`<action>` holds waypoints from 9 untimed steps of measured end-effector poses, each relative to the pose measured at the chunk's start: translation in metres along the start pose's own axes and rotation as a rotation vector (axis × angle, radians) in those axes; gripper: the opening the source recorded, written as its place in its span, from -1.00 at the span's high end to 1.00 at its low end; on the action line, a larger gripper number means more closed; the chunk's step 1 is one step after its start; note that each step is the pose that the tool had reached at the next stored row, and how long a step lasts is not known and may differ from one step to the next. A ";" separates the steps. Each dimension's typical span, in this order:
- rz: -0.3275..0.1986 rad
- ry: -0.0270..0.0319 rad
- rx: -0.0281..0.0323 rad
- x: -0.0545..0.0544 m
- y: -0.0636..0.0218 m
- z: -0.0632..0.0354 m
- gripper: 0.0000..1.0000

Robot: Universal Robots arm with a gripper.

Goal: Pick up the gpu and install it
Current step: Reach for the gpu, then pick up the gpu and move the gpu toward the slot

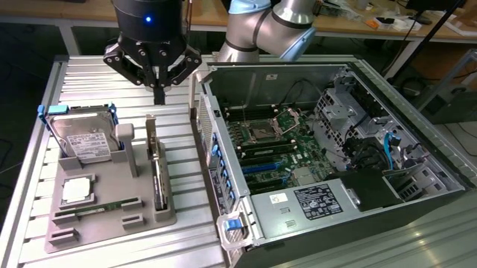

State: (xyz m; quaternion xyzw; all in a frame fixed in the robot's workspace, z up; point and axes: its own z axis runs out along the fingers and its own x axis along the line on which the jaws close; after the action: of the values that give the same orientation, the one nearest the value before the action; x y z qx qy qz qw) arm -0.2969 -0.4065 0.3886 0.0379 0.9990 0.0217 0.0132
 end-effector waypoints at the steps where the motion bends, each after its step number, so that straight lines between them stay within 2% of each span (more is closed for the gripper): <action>1: 0.000 -0.0001 0.0000 0.001 -0.0005 0.0001 0.79; 9: 0.000 0.0000 0.0000 0.004 -0.0008 0.0000 0.79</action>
State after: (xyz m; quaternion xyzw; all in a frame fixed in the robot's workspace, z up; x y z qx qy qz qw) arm -0.3004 -0.4070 0.3885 0.0379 0.9990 0.0217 0.0132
